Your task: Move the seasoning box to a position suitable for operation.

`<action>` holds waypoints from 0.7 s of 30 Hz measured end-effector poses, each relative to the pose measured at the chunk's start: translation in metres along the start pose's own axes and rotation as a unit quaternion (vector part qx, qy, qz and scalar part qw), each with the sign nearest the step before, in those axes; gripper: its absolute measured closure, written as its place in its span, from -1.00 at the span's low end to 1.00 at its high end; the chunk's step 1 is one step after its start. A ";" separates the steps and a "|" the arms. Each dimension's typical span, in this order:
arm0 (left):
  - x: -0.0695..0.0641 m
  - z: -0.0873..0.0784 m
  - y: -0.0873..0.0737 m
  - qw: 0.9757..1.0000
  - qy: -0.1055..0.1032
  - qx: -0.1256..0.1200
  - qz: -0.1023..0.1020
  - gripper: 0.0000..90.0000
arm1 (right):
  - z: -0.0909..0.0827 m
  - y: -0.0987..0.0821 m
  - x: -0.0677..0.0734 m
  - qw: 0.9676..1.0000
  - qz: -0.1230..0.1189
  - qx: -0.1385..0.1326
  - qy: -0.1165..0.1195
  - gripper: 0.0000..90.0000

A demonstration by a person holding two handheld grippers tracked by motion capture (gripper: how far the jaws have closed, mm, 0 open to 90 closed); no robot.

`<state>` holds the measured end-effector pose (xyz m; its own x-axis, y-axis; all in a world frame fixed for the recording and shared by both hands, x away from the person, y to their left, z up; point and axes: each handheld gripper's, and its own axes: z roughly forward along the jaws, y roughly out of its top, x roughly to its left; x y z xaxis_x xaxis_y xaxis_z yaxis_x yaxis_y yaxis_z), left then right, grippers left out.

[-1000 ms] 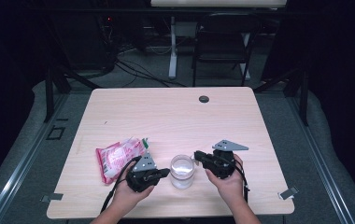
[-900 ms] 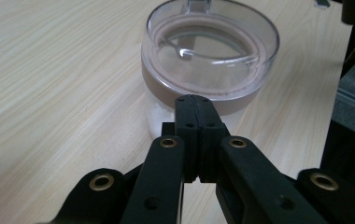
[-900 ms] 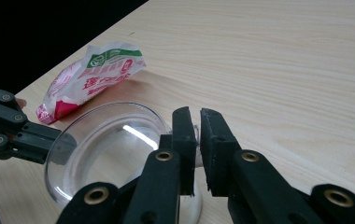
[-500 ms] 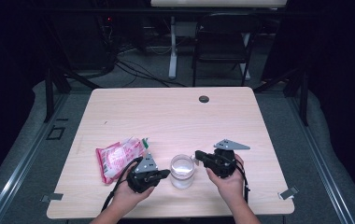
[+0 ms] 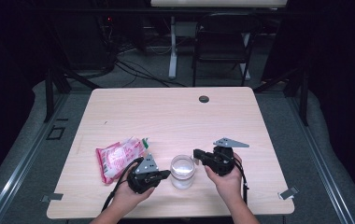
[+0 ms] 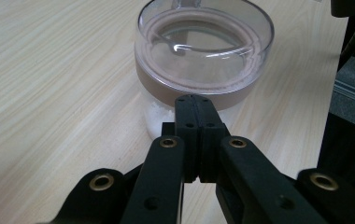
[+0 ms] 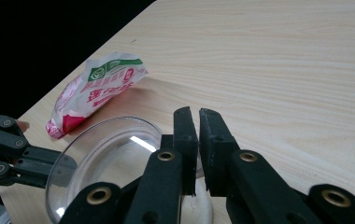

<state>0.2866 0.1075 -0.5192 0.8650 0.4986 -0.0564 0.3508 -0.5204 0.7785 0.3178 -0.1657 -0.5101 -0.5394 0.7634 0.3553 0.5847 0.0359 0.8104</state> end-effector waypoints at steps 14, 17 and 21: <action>-0.001 0.000 0.001 1.000 -0.003 0.004 0.008 1.00 | 0.000 -0.001 -0.001 1.000 0.011 -0.003 0.002 0.92; -0.001 -0.001 0.002 1.000 -0.005 -0.001 0.006 1.00 | 0.000 -0.001 -0.001 1.000 0.012 -0.004 0.002 0.92; -0.002 0.000 0.003 1.000 -0.005 -0.003 0.005 1.00 | 0.000 -0.002 -0.001 1.000 0.015 -0.007 0.000 0.92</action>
<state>0.2855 0.1047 -0.5160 0.8723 0.4859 -0.0543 0.3393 -0.5216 0.7829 0.3172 -0.1663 -0.5118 -0.5217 0.7639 0.3799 0.5926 0.0042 0.8055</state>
